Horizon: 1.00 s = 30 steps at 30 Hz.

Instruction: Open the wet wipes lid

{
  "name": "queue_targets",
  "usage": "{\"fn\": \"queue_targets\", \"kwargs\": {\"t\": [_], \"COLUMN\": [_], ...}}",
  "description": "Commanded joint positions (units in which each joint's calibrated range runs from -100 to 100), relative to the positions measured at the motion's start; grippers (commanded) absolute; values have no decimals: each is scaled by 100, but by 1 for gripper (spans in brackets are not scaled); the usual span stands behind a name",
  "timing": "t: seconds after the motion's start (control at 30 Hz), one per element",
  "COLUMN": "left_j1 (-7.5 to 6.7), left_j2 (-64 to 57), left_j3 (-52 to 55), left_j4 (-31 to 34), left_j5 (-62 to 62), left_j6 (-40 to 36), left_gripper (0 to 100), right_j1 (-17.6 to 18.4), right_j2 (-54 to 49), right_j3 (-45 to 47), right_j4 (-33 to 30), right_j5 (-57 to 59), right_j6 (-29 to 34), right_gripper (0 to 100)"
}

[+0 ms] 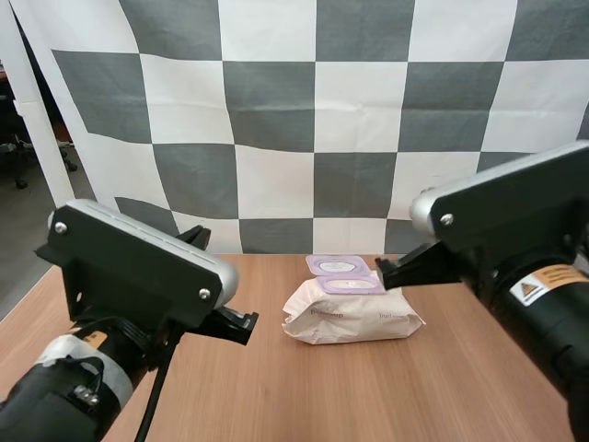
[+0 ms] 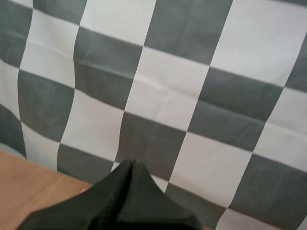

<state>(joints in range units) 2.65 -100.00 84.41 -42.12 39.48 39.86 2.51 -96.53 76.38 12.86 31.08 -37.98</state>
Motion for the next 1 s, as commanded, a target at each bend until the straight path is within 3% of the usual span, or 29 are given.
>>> {"fn": "queue_targets", "kwargs": {"t": [0.0, 0.13, 0.27, 0.37, 0.5, 0.67, 0.97], "left_j1": [-2, -2, -2, -2, -2, -2, 6], "left_j2": [0, 0, 0, 0, 0, 0, 0], "left_j3": [772, 1216, 1559, 1559, 1559, 1559, 1559], "left_j4": [96, 253, 369, 516, 584, 1288, 1795], "left_j5": [-2132, -2174, -2213, -1672, -1807, -1415, -750], "left_j6": [92, 279, 391, 186, -704, -1964, -3219], "left_gripper": [0, 0, 0, 0, 0, 0, 0], "right_j1": [1, 1, 1, 1, 1, 1, -73], "right_j2": [-1, -1, -1, -1, -208, -347, -347], "right_j3": [640, 1275, 2037, 2362, 2362, 2362, 2362], "right_j4": [-38, -12, -12, -12, 14, -101, -337], "right_j5": [2, -336, -1490, -1777, -1327, -892, -20], "right_j6": [2, 2, 2, 2, 16, 576, 1161], "right_gripper": [0, 0, 0, 0, 0, 0, 0]}}
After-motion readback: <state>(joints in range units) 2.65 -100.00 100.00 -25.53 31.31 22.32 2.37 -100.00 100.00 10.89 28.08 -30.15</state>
